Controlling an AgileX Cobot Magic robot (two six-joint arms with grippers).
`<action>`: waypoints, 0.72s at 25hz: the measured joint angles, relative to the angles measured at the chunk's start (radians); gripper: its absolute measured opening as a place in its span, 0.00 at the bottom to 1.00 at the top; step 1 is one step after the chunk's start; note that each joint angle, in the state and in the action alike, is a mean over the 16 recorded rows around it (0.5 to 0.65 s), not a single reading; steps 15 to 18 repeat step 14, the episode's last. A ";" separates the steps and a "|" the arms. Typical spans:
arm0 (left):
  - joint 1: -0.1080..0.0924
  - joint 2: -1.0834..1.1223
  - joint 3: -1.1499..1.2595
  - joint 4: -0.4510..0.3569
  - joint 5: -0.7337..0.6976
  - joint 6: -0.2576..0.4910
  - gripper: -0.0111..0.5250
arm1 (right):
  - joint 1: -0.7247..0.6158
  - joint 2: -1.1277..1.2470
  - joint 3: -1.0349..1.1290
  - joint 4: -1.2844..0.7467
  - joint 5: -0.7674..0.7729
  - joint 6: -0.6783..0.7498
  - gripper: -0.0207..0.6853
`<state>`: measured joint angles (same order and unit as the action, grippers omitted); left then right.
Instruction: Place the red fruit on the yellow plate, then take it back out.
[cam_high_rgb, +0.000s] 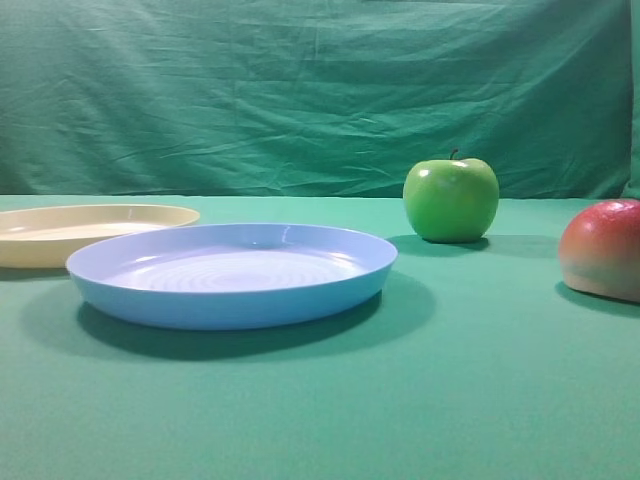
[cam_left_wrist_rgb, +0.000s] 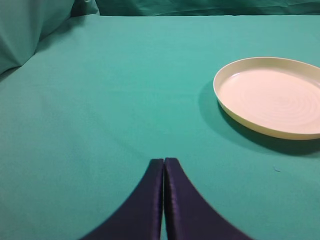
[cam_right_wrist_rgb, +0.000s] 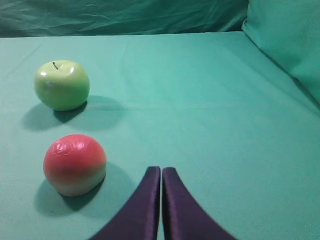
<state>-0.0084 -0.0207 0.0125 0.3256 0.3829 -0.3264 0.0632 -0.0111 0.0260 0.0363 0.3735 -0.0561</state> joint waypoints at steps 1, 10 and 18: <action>0.000 0.000 0.000 0.000 0.000 0.000 0.02 | 0.000 0.000 0.000 0.000 0.000 0.000 0.03; 0.000 0.000 0.000 0.000 0.000 0.000 0.02 | 0.000 0.000 0.000 0.000 0.000 0.000 0.03; 0.000 0.000 0.000 0.000 0.000 0.000 0.02 | 0.000 0.000 0.000 0.000 0.000 0.000 0.03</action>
